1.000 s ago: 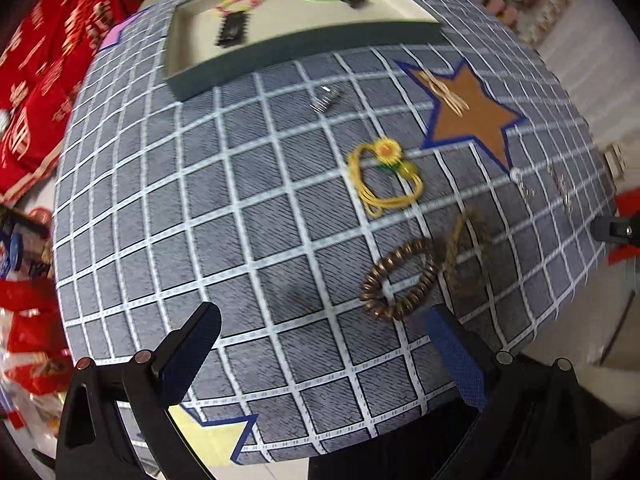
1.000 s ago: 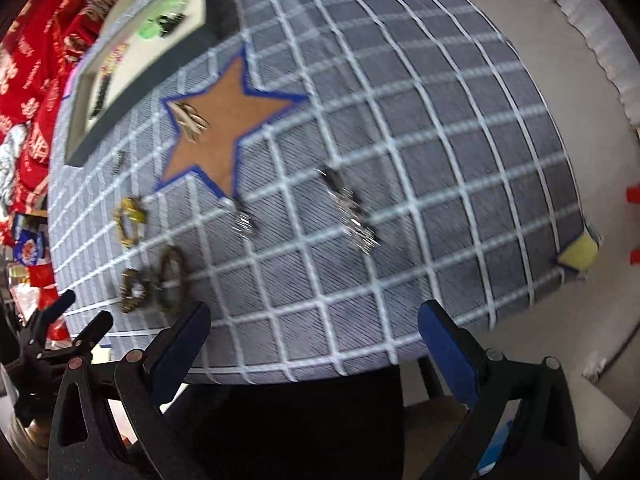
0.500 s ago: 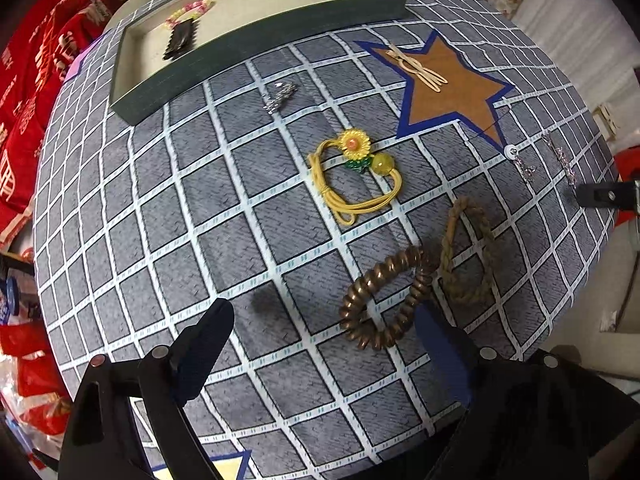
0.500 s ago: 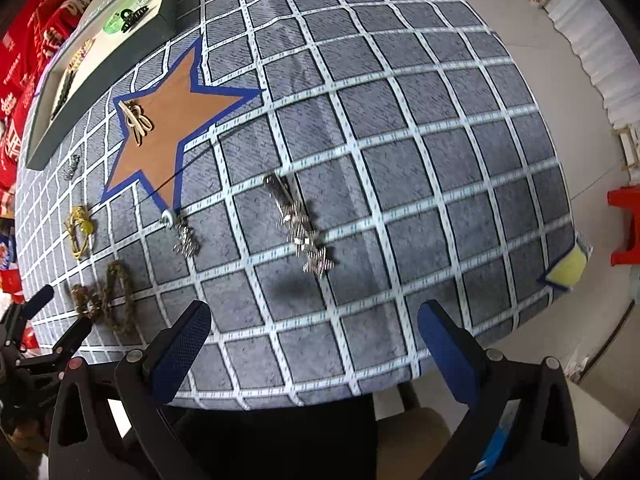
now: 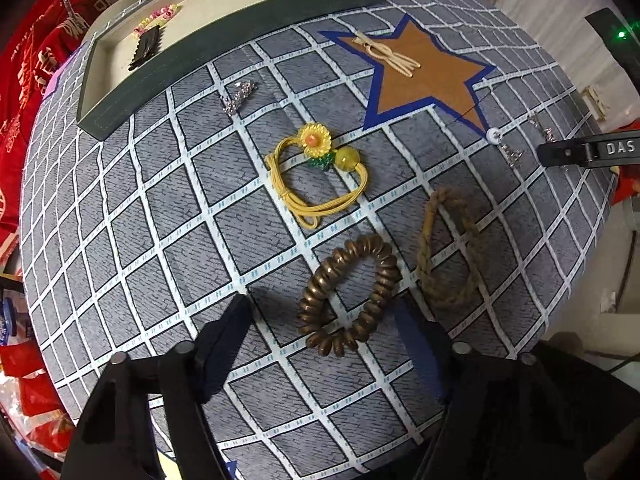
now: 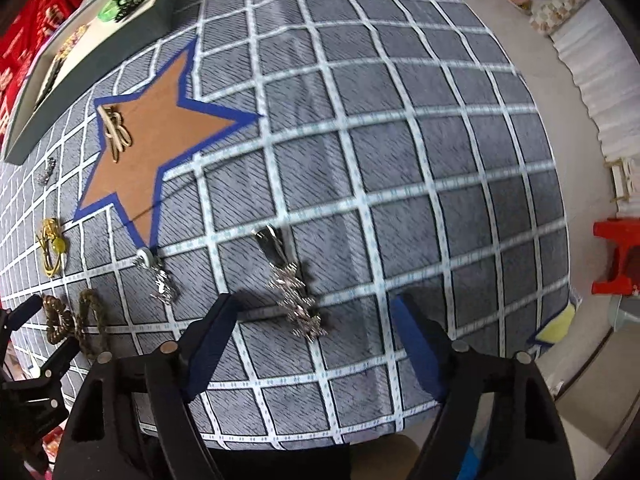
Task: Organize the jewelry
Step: 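Grasp the brown coiled bead bracelet with the left gripper while the right gripper grasps the silver pendant, then carry the brown bracelet and silver pendant over the cream tray with both grippers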
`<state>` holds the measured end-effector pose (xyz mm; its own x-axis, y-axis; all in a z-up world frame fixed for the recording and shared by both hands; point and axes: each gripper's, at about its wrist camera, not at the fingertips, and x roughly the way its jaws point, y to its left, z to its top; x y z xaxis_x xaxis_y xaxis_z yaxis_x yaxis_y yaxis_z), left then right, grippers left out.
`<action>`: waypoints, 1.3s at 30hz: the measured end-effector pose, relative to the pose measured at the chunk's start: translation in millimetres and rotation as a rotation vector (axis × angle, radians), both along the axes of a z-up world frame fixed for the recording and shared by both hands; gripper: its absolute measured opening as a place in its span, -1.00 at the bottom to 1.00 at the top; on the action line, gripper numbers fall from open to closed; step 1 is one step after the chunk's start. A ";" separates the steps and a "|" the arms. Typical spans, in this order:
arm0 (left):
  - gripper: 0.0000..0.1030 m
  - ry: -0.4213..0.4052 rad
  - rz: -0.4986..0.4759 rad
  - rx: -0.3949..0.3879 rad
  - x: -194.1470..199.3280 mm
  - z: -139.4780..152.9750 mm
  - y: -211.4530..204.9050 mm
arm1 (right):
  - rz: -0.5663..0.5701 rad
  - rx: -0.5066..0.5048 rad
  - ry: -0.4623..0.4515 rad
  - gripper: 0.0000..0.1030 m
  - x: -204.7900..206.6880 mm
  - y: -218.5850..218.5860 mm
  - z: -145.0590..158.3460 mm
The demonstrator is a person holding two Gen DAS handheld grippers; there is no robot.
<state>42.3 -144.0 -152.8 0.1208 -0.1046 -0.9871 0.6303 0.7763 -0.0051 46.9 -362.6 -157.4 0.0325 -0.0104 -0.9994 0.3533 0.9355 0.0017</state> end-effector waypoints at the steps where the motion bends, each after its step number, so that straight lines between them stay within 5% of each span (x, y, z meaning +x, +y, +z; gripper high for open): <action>1: 0.48 0.000 -0.002 -0.001 -1.4 -0.2 -2.4 | 0.015 -0.004 -0.004 0.48 7.8 5.3 -0.6; 6: -0.02 -0.002 -0.001 -0.013 13.5 12.8 2.9 | 0.065 -0.017 -0.011 0.20 27.9 21.5 -0.5; 12: -0.36 0.018 0.027 -0.037 34.8 23.1 15.3 | 0.075 -0.025 -0.020 -0.64 37.1 31.6 -0.5; 23: -0.40 0.057 0.167 -0.140 46.9 38.4 45.9 | 0.020 0.070 -0.049 -0.64 22.9 17.1 17.9; 39: -0.40 -0.028 0.248 -0.184 64.5 86.2 87.7 | 0.004 0.204 -0.155 -0.64 46.7 27.4 83.4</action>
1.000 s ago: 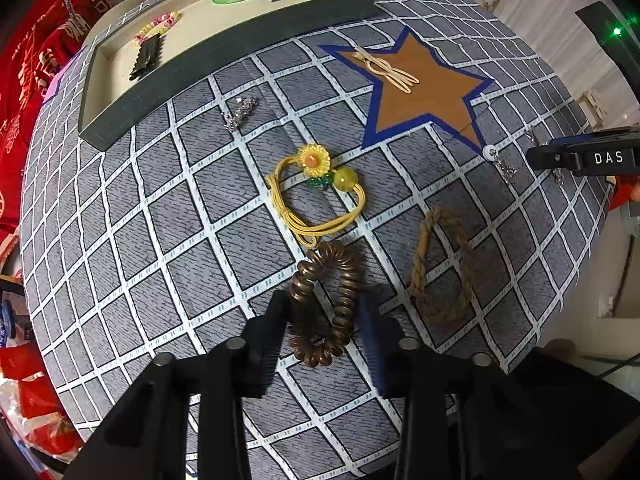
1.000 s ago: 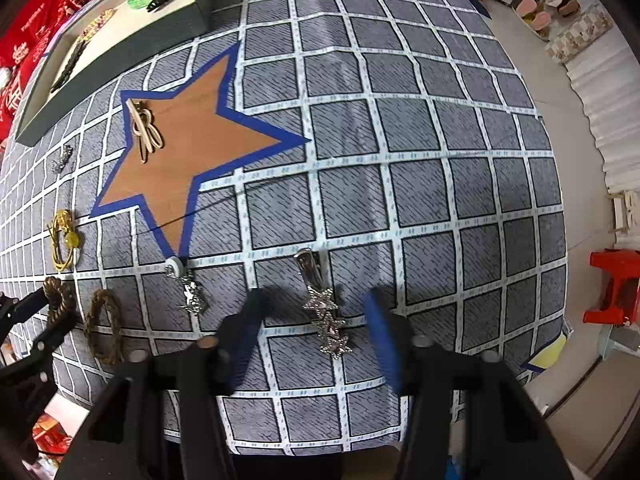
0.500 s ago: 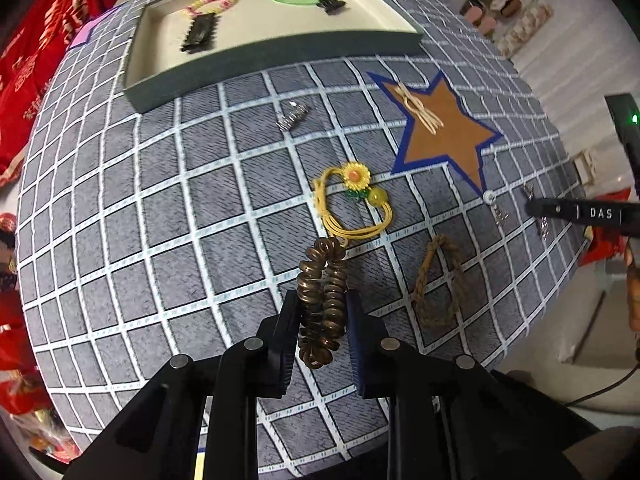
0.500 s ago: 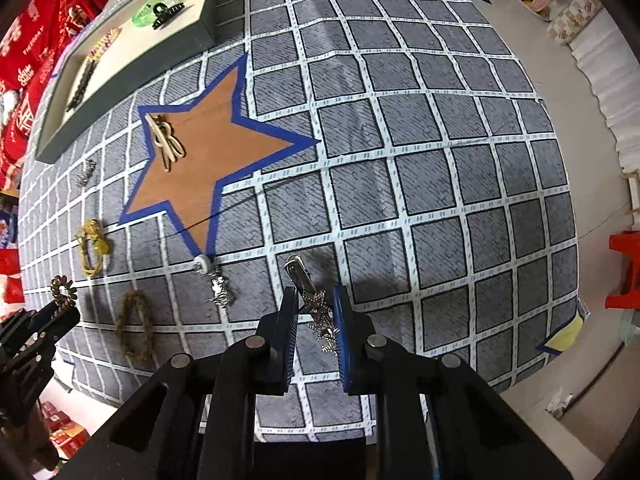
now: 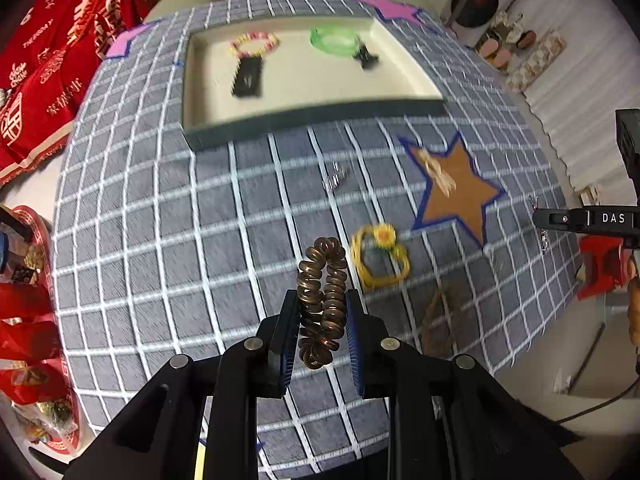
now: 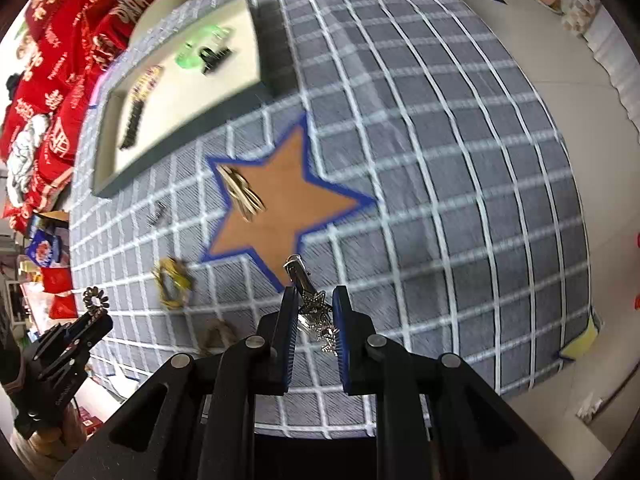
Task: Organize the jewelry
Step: 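Carry the brown bracelet and silver pendant over the cream tray with both grippers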
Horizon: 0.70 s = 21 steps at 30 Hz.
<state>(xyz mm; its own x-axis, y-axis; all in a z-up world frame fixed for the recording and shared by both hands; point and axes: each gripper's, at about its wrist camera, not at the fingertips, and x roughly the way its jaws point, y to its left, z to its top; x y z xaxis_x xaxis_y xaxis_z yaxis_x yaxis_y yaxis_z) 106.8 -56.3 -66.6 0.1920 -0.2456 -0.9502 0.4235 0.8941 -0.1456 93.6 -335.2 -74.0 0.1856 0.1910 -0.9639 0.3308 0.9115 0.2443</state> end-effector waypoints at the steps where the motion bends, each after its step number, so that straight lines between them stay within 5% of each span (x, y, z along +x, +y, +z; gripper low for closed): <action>1: -0.40 -0.008 0.005 -0.002 5.3 3.1 -0.7 | 0.006 0.002 -0.008 -0.64 1.2 1.4 4.6; 12: -0.40 -0.081 0.092 -0.042 83.6 34.6 -11.7 | 0.101 0.039 -0.100 -0.64 62.8 18.8 23.1; 21: -0.40 -0.089 0.139 -0.043 150.5 29.3 -33.1 | 0.187 0.051 -0.117 -0.64 135.7 33.3 21.9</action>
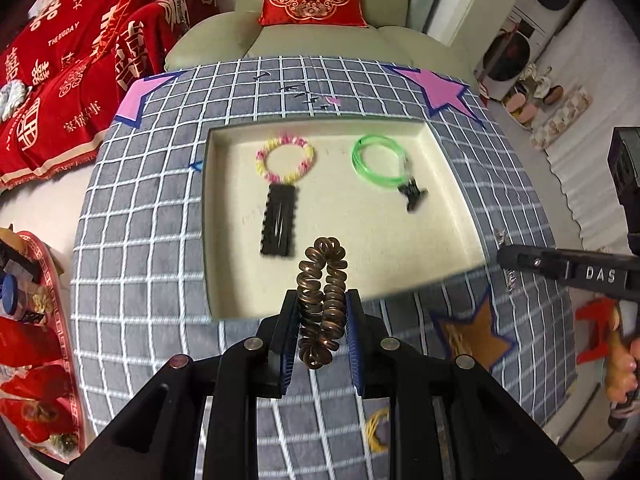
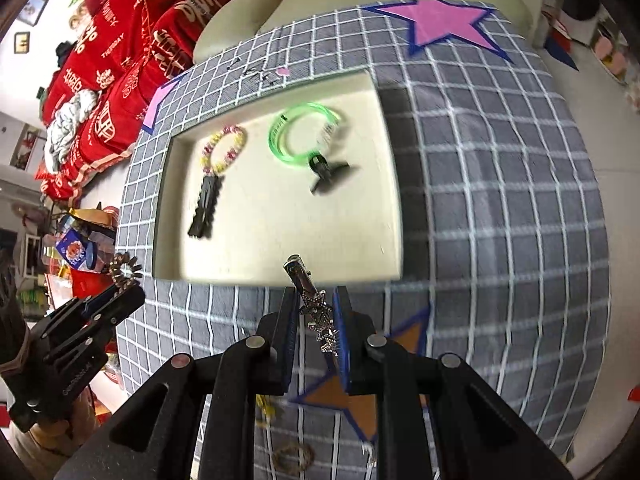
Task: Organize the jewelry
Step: 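Carry the brown bracelet and silver pendant over the cream tray with both grippers, then open both grippers to drop the bracelet and pendant into the tray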
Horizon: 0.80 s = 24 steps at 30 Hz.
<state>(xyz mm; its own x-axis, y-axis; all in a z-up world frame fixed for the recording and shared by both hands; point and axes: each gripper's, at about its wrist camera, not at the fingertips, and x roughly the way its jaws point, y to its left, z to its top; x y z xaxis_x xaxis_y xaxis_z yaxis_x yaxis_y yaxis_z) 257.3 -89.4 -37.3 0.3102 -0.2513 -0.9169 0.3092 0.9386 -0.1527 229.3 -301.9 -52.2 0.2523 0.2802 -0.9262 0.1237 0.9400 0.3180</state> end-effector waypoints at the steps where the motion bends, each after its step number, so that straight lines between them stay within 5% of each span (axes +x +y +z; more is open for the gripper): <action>1: -0.40 0.006 0.006 -0.002 7.0 -2.5 -2.8 | 0.004 0.004 0.002 -0.64 5.3 0.7 -1.7; 24: -0.40 0.087 -0.010 0.137 95.4 -82.1 -66.4 | 0.008 -0.008 0.144 -0.64 84.8 -2.0 -82.3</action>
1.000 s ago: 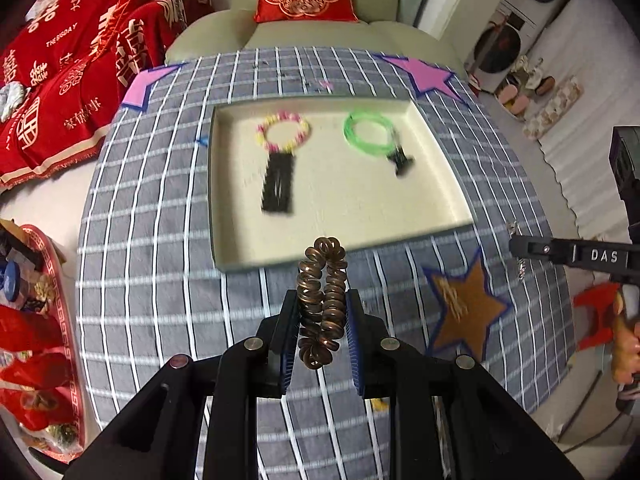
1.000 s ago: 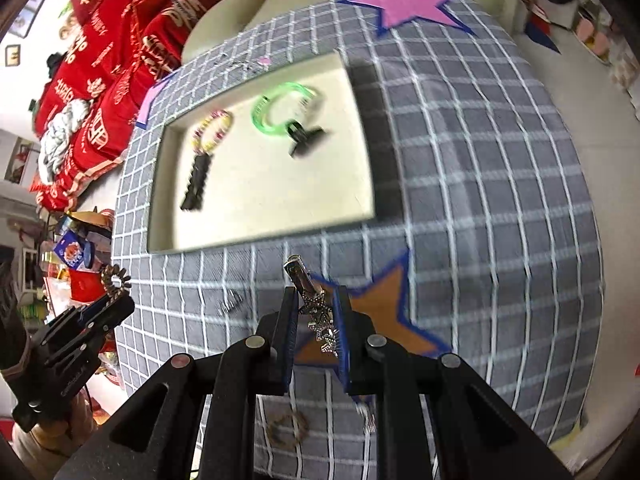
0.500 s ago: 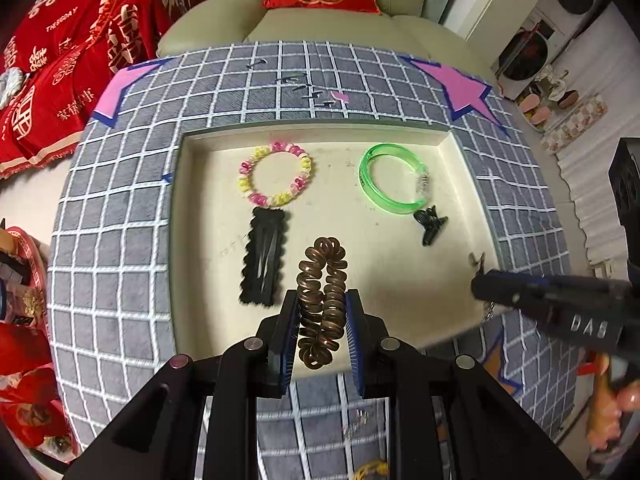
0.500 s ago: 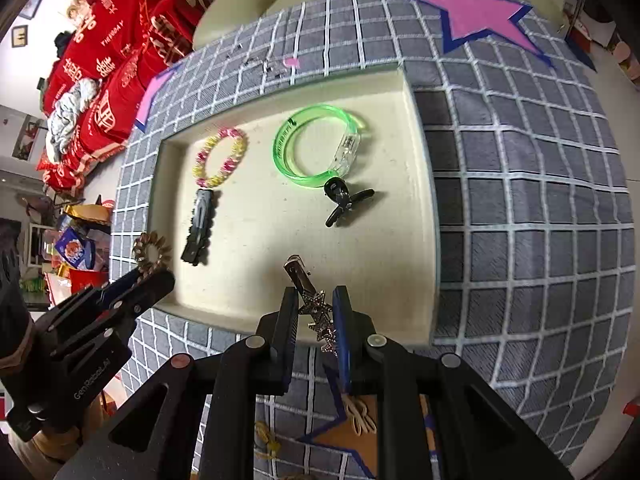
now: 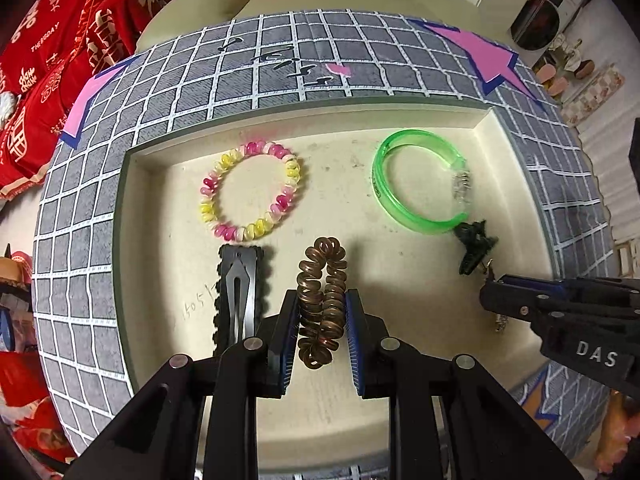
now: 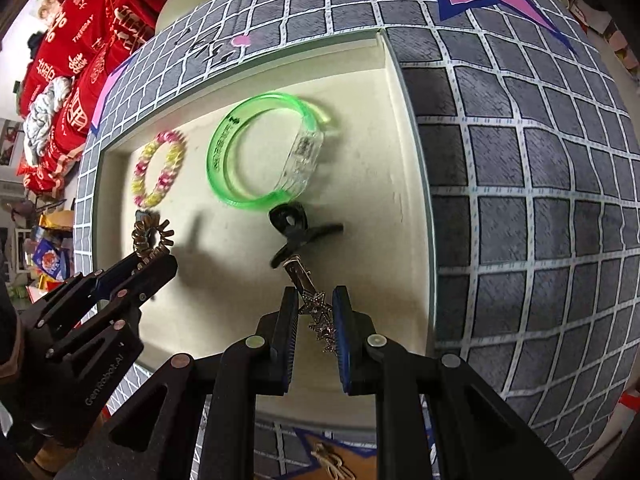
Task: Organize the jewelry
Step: 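Open both grippers to drop the bracelet and pendant into the tray, then move both grippers back toward the yellow sunflower hair tie and star mat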
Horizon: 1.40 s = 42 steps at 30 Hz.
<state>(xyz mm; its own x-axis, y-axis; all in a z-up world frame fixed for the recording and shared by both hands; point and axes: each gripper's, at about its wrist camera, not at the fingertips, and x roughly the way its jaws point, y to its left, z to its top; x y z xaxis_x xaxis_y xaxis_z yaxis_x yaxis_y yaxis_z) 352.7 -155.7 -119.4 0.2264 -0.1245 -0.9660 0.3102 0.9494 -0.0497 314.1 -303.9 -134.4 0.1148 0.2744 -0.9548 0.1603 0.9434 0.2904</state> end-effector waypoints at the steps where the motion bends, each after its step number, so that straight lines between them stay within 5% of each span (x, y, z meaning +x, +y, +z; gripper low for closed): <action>1: -0.40 -0.001 0.001 0.007 1.0 -1.6 -0.4 | 0.000 -0.001 -0.001 -0.64 1.2 -0.5 -0.3; 9: -0.37 -0.028 -0.034 0.061 0.6 -6.2 -8.3 | 0.023 -0.009 -0.019 -0.62 8.7 7.5 -0.1; 12: 0.05 -0.043 -0.018 0.080 0.9 -4.1 -8.4 | 0.023 -0.009 -0.015 -0.62 9.6 7.8 -0.2; 14: 0.05 -0.074 -0.011 0.088 -0.1 1.1 -6.6 | 0.025 -0.001 -0.011 -0.59 10.1 7.9 -0.4; 17: 0.05 -0.076 -0.021 0.087 -0.5 6.3 -6.8 | 0.012 0.014 -0.018 -0.19 9.6 6.9 1.9; 26: 0.06 -0.089 0.004 0.073 -6.8 25.9 5.2 | -0.046 0.073 -0.100 -0.04 8.1 1.1 37.1; 29: 0.75 -0.108 0.012 0.081 -12.7 33.5 9.3 | -0.048 0.082 -0.123 0.06 5.5 2.0 47.8; 42: 0.86 -0.130 0.022 0.056 -51.3 57.1 35.1 | -0.085 0.073 -0.159 0.22 -39.0 1.8 72.1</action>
